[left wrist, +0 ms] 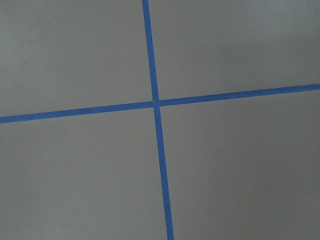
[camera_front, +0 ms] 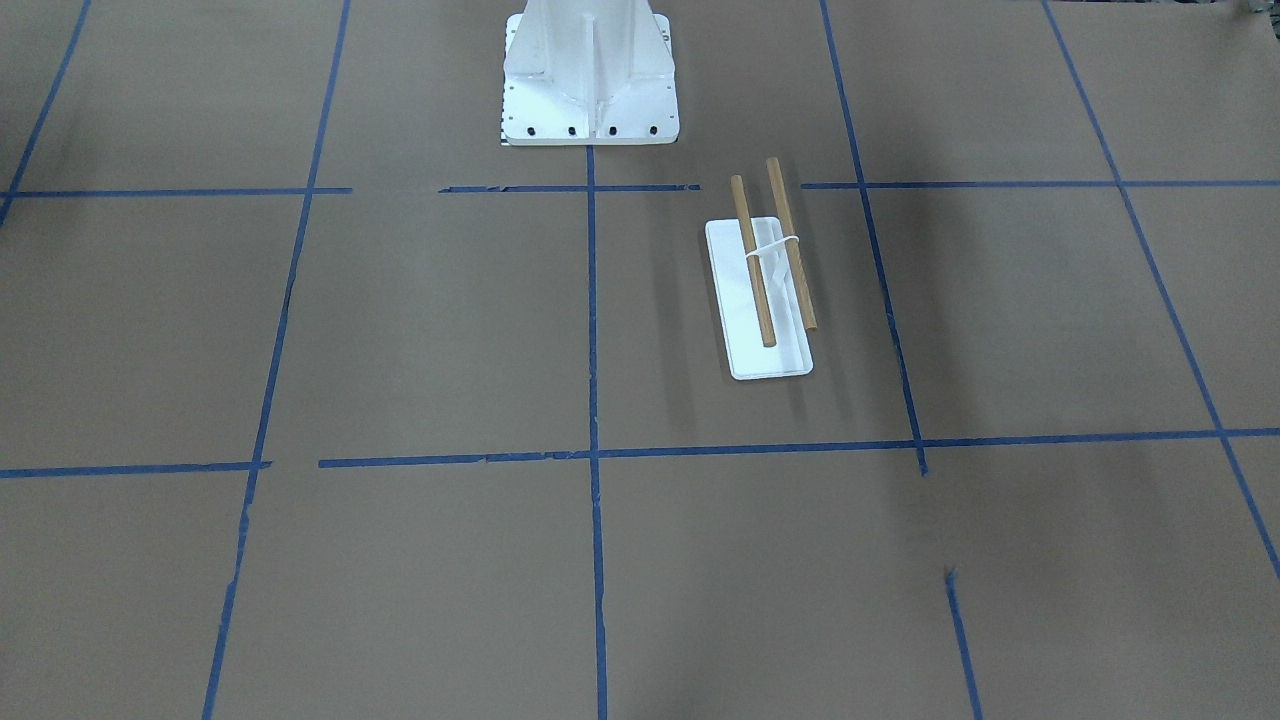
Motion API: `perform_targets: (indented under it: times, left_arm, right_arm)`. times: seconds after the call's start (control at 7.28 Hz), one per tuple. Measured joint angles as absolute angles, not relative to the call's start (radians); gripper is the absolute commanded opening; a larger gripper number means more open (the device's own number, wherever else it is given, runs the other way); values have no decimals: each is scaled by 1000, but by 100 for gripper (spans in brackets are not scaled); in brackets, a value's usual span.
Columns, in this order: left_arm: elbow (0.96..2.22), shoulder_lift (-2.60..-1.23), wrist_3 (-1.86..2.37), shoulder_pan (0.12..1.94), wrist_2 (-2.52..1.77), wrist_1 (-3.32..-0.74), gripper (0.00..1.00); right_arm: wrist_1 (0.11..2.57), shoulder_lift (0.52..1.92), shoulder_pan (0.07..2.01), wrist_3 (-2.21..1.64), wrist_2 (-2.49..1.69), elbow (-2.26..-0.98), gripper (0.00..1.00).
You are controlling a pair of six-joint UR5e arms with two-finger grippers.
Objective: Hang towel on rack
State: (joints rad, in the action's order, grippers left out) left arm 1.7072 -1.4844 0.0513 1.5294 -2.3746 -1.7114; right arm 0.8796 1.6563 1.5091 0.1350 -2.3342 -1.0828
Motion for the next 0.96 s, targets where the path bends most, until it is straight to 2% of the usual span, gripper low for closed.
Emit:
perform_targets:
  times: [0.27,0.55,0.69,0.96]
  left_arm:
    - [1708,-1486,51,1529,-2375,-1714,100]
    - [1709,-1488,51,1529,-2375,-1715,100]
    - [1709,-1488,51,1529,-2375,-1715,100]
    - [1709,-1488,51,1529,-2375,-1715,100]
  right_arm:
    - [879,1661,1472,136,-2331,-1067,98]
    - [884,1658,1455,133,-2330,-1065,11]
    - [885,1655,1452,134,-2330,-1066,0]
    - [880,1651,1451,141,-2332,-1076,0]
